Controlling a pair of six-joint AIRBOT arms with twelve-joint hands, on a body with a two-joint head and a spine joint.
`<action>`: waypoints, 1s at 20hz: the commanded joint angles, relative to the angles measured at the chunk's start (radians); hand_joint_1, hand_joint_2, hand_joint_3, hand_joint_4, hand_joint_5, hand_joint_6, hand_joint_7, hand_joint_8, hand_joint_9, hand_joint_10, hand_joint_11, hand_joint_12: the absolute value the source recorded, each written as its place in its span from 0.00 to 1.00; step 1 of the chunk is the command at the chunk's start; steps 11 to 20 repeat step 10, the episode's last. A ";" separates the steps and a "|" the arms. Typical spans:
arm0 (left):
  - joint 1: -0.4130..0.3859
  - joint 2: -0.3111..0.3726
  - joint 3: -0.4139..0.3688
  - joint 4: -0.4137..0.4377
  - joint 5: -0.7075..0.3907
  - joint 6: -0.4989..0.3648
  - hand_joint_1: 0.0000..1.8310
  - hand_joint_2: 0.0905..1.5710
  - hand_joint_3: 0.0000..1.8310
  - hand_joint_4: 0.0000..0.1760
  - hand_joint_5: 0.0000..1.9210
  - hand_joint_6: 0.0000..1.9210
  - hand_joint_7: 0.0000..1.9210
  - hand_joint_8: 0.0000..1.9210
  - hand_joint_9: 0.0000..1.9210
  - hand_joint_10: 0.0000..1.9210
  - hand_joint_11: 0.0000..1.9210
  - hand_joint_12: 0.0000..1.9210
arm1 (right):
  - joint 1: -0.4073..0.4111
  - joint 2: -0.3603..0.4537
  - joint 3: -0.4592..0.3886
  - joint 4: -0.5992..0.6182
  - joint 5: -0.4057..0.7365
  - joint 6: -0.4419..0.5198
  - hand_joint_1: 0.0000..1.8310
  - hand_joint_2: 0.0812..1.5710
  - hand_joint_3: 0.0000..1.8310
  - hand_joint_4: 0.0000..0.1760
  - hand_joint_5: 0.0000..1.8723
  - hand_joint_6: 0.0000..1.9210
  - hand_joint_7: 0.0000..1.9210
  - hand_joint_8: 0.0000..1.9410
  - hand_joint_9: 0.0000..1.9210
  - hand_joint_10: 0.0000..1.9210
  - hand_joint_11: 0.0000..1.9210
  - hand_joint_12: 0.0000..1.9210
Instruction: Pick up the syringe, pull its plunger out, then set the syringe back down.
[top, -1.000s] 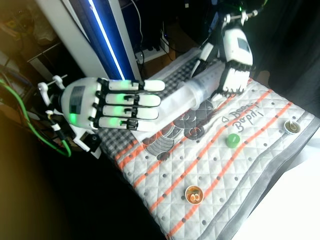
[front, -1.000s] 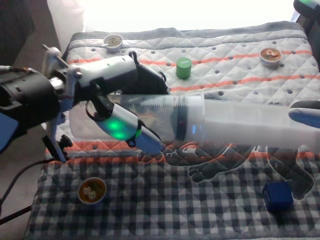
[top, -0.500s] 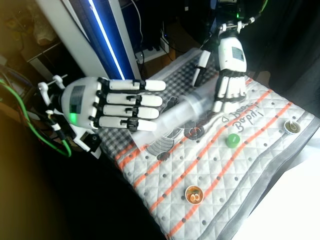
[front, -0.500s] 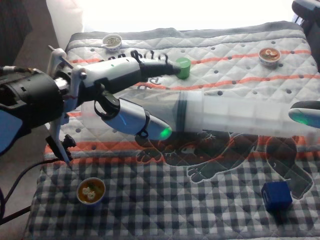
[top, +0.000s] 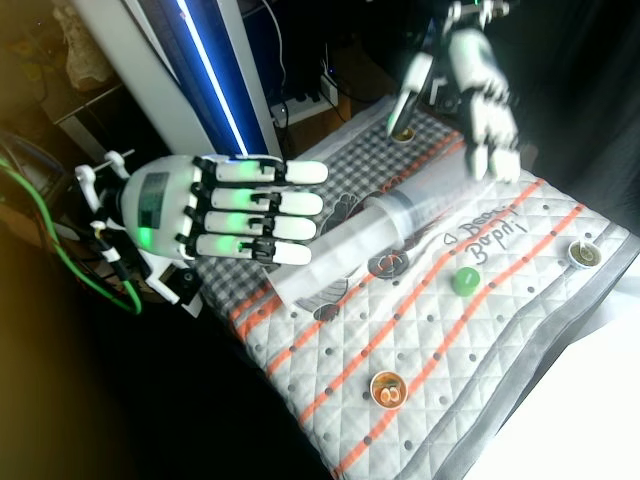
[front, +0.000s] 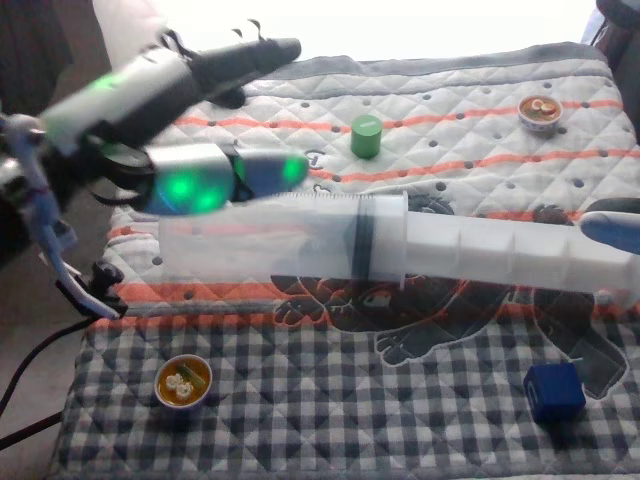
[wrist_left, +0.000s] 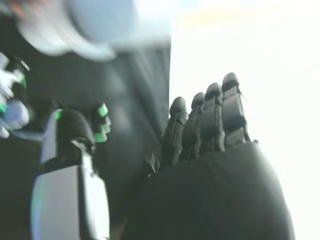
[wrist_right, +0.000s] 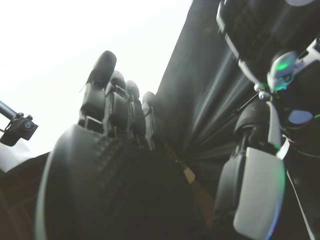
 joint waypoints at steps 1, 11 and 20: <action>0.012 0.021 -0.004 0.027 0.263 -0.089 0.31 0.73 0.01 0.00 0.16 0.01 0.18 0.02 0.15 0.04 0.00 0.64 | 0.008 -0.001 -0.001 0.007 0.151 0.003 0.43 0.56 0.00 0.21 0.09 0.01 0.05 0.00 0.05 0.00 0.00 0.41; 0.066 0.106 -0.106 0.031 0.801 -0.060 0.37 0.85 0.00 0.00 0.20 0.00 0.30 0.00 0.35 0.02 0.17 0.66 | 0.068 0.104 -0.060 0.051 0.282 -0.143 0.28 0.72 0.02 0.08 0.07 0.00 0.07 0.00 0.12 0.01 0.00 0.51; 0.066 0.106 -0.106 0.031 0.801 -0.060 0.37 0.85 0.00 0.00 0.20 0.00 0.30 0.00 0.35 0.02 0.17 0.66 | 0.068 0.104 -0.060 0.051 0.282 -0.143 0.28 0.72 0.02 0.08 0.07 0.00 0.07 0.00 0.12 0.01 0.00 0.51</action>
